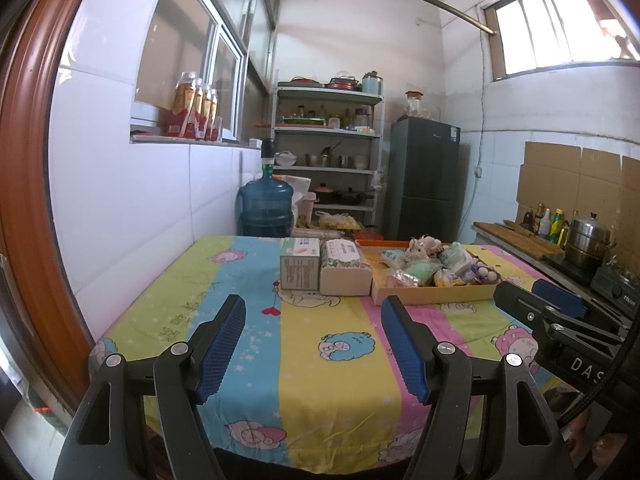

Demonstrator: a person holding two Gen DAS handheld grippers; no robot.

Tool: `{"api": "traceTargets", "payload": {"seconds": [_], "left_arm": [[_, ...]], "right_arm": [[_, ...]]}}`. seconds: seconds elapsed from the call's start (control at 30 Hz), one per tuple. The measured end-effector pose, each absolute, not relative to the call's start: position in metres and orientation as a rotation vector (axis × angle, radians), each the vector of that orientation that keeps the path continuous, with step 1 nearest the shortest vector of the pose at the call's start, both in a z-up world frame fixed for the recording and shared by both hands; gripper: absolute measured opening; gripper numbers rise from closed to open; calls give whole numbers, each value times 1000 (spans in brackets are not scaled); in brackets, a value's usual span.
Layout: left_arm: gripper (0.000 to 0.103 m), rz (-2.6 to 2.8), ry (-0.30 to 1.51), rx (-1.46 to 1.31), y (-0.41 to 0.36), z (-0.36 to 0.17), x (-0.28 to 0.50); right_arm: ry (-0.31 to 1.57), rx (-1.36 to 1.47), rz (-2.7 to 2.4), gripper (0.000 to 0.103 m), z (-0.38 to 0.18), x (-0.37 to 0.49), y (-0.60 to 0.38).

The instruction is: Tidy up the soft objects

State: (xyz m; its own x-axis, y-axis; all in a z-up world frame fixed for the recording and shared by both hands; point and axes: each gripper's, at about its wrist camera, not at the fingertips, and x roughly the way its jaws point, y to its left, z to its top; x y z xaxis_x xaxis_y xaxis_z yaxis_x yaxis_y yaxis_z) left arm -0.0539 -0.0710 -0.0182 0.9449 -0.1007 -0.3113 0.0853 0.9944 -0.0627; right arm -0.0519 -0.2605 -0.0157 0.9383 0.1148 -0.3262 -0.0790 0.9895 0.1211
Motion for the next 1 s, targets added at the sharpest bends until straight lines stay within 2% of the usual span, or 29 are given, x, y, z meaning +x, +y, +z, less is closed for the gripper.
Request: {"api": "traceTargets", "payload": {"seconds": [1.0], "left_arm": [[72,-95,321,-50,-69,-19,-54]], "right_arm": [[342,108,100,63,-15,-52,-257]]}}
